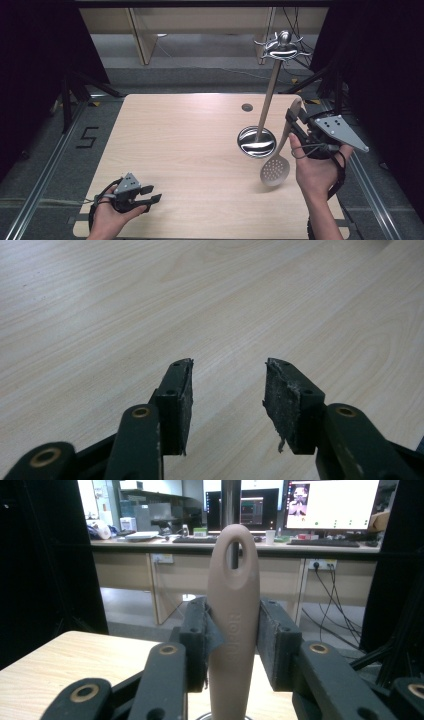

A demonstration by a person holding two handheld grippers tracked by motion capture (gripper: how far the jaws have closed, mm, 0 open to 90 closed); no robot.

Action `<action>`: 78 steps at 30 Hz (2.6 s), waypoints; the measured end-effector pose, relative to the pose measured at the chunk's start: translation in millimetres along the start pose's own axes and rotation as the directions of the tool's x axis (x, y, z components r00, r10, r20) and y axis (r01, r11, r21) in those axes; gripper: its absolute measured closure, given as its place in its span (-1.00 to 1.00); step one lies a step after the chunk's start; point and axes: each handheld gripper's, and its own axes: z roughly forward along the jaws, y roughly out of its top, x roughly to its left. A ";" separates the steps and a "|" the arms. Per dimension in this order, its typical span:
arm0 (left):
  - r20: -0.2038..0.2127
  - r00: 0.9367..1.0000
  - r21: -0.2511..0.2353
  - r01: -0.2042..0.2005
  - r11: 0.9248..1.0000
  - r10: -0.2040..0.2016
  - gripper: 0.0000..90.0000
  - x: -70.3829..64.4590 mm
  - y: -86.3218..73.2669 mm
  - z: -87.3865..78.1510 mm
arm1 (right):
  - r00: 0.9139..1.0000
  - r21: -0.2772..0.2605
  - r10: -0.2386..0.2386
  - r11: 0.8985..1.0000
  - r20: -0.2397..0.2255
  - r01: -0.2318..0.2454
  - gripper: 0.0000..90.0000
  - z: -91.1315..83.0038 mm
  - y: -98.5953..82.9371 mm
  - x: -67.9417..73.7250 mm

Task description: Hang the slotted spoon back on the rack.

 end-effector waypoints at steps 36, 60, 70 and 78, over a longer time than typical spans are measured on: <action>0.011 1.000 -0.011 -0.015 1.000 0.016 0.19 0.1 0.5 0.3 | 1.000 -0.066 -0.018 0.998 0.008 0.019 0.52 8.9 14.0 9.3; 0.012 1.000 -0.010 -0.017 1.000 0.017 0.19 0.3 0.4 0.1 | 0.999 -0.081 -0.047 0.995 0.026 0.049 0.52 26.7 34.9 15.4; 0.011 1.000 -0.003 -0.004 1.000 0.004 0.19 0.1 0.1 0.1 | 0.998 -0.068 -0.044 0.997 0.042 0.047 0.51 42.5 43.4 14.4; 0.015 1.000 -0.006 0.001 1.000 -0.001 0.19 -0.1 0.0 0.0 | 0.997 -0.064 -0.050 0.997 0.054 0.053 0.52 50.0 49.9 12.8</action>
